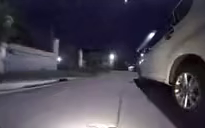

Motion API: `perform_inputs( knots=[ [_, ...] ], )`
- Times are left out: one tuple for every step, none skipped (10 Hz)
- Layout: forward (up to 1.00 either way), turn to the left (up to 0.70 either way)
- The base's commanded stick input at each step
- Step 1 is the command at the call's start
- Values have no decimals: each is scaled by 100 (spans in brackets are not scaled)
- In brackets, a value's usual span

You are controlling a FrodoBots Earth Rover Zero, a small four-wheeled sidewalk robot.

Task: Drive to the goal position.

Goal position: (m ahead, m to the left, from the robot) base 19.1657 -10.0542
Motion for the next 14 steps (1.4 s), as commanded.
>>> perform_inputs(
  knots=[
    [50,0],
    [50,0],
    [50,0],
    [50,0],
    [50,0],
    [50,0],
    [50,0],
    [50,0],
    [50,-38],
    [50,-50],
    [50,-50],
    [50,-50],
    [50,-50],
    [50,-32]
  ],
)
